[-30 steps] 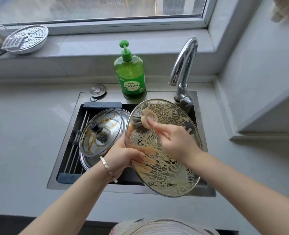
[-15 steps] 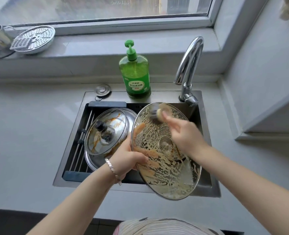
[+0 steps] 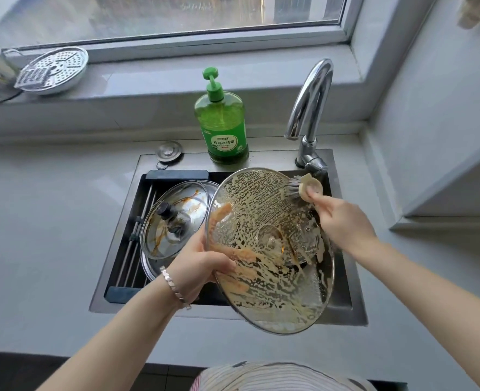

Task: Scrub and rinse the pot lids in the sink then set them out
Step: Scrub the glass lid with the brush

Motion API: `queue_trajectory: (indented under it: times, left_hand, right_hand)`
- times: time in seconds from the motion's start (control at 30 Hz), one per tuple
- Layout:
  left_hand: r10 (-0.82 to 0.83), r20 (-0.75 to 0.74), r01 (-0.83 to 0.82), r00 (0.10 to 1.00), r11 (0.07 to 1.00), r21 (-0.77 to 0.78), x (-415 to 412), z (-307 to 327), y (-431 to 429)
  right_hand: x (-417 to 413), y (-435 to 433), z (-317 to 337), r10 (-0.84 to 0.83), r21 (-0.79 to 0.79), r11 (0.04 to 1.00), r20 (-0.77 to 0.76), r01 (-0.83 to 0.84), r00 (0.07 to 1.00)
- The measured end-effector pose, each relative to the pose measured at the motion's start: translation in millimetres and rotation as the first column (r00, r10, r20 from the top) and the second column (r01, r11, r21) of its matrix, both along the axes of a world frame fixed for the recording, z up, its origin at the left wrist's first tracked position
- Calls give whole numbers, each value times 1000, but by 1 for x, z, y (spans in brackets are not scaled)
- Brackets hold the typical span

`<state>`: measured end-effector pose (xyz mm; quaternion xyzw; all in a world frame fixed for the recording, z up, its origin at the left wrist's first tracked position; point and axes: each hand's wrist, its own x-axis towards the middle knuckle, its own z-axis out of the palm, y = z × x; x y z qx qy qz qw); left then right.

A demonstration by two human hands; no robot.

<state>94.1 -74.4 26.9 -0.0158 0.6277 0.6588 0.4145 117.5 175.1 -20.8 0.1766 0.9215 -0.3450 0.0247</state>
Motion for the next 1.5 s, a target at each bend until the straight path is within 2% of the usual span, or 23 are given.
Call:
queue_trajectory:
  times: [0.03, 0.13, 0.17, 0.27, 0.3, 0.4, 0.43, 0.47, 0.53, 0.57, 0.7, 0.73, 0.83, 0.87, 0.97, 1.0, 1.1, 1.13, 1.27, 1.3, 1.4, 1.43, 1.5]
  left_hand:
    - [7, 1, -7, 1000, 1000, 3, 0, 0, 1]
    - [32, -6, -32, 999, 999, -16, 0, -3, 2]
    - [38, -10, -38, 999, 999, -21, -1, -3, 1]
    - [34, -24, -34, 999, 999, -12, -1, -1, 0]
    - [36, -35, -36, 999, 999, -5, -1, 0, 1]
    - [68, -24, -68, 997, 997, 28, -4, 1, 3]
    - [81, -17, -80, 997, 996, 32, -4, 1, 1]
    - [87, -21, -87, 996, 996, 27, -4, 1, -1]
    - [78, -33, -78, 996, 997, 20, -3, 2, -3]
    - [78, -34, -77, 996, 997, 19, -3, 3, -2]
    - [99, -40, -98, 994, 995, 11, -5, 1, -3]
    - [109, -40, -108, 993, 994, 13, -4, 1, -5]
    - [112, -52, -112, 992, 994, -1, -5, 1, -6]
    - [110, -58, -110, 992, 994, -6, -5, 1, -6]
    - [109, -75, -110, 991, 994, -12, -7, 0, -5]
    - [116, -81, -117, 990, 993, -7, -7, 1, -6]
    - [134, -104, -134, 985, 991, 6, -7, 1, -9]
    - [140, -111, -140, 984, 990, 9, -6, 2, -8]
    - [183, -118, -180, 976, 983, 35, -8, 2, -7]
    - [192, -122, -189, 974, 981, 38, -9, 2, -8]
    - [214, -138, -210, 967, 977, 42, -9, 4, -9]
    - [212, -141, -208, 967, 977, 42, -9, 4, -7]
    - [212, -137, -210, 968, 977, 31, -8, 3, -5]
  right_hand:
    - [3, -4, 1, 34, -13, 999, 0, -34, 999]
    - [25, -43, 5, 319, -103, 939, -89, -327, 944]
    - [26, -41, 5, 331, -75, 938, -88, -337, 940]
    - [7, -2, -4, 51, 24, 998, 0, -51, 999]
    - [7, 2, -6, 36, 39, 999, 12, -37, 999]
    - [28, -24, -4, 267, -92, 958, -44, -270, 963]
    - [34, -27, -5, 313, -84, 945, -47, -316, 949]
    - [32, -19, -8, 293, -41, 955, -26, -294, 956]
    - [22, 6, -11, 110, 37, 993, 41, -112, 993]
    - [21, 9, -11, 70, 59, 996, 55, -73, 996]
    - [40, -30, -5, 335, -57, 940, -31, -336, 942]
    - [38, -25, -6, 324, -34, 945, -26, -325, 946]
    - [20, 9, -16, 55, 84, 995, 64, -61, 996]
    - [20, 10, -17, 69, 109, 991, 73, -76, 995]
    - [38, -20, -14, 331, 13, 943, 27, -332, 943]
    - [38, -19, -13, 344, 21, 938, 30, -345, 938]
    - [21, 17, -19, 95, 121, 987, 91, -106, 991]
    - [23, 18, -19, 84, 121, 988, 92, -95, 992]
    - [60, -27, -20, 438, -52, 898, 35, -436, 898]
    - [58, -22, -20, 426, -35, 905, 38, -425, 904]
    - [39, 8, -27, 162, 64, 984, 93, -168, 982]
    - [40, 5, -26, 200, 65, 977, 87, -205, 976]
    - [52, -23, -21, 413, -21, 911, 44, -413, 909]
